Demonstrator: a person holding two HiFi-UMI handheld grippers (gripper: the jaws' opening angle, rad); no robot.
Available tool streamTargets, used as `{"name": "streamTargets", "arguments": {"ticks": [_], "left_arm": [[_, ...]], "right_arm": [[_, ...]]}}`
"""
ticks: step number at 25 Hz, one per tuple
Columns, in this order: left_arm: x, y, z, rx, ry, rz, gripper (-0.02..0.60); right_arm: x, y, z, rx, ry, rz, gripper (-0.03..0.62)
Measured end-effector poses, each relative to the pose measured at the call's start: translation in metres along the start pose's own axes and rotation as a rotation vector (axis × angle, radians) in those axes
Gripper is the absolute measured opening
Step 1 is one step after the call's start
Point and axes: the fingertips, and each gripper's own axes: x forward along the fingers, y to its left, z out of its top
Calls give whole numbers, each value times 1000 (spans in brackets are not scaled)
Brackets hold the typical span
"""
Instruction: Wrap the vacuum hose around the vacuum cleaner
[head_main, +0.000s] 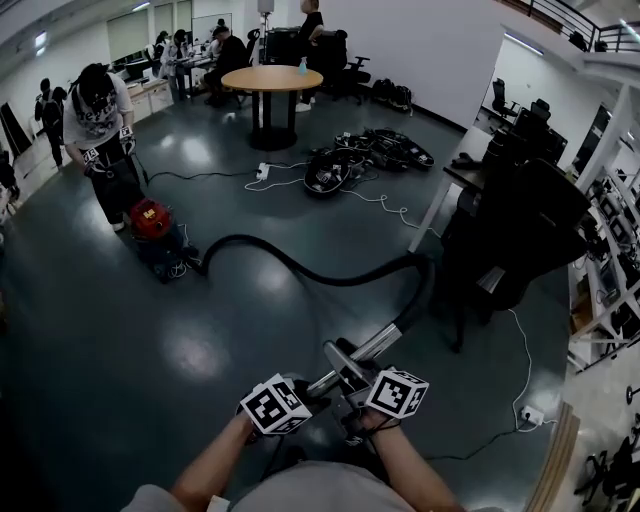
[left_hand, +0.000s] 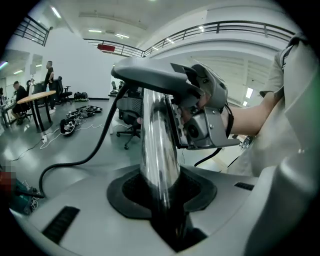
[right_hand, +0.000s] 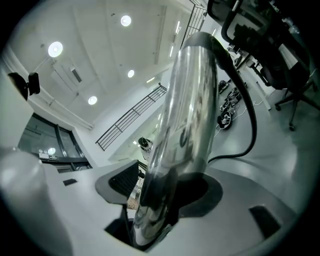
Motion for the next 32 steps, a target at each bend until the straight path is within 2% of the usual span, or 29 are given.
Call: {"name": "streamTargets", "arguments": {"ticks": [2, 3, 4, 9, 13, 17, 19, 23, 32], "left_arm": [[3, 10, 4, -7, -7, 21, 126], [5, 15, 6, -18, -14, 31, 126], [6, 22, 8, -33, -23, 40, 126], [10, 50, 22, -74, -39, 95, 126], [24, 70, 50, -94, -22, 125, 126], [47, 95, 79, -55, 7, 228, 126], [54, 110, 88, -47, -4, 271, 126], [66, 128, 104, -67, -37, 300, 129], [82, 144, 120, -118, 24, 387, 141]], "right_arm": [[9, -9, 7, 10, -20, -13, 203], [14, -14, 11, 17, -27, -17, 141], [20, -17, 14, 23, -31, -12, 135], [47, -25, 28, 44, 5, 47, 133], [59, -44, 63, 109, -8, 45, 104], [66, -70, 103, 143, -7, 51, 91], [73, -79, 118, 142, -7, 68, 89], [84, -94, 144, 137, -2, 87, 89], [101, -125, 179, 185, 48, 116, 89]]}}
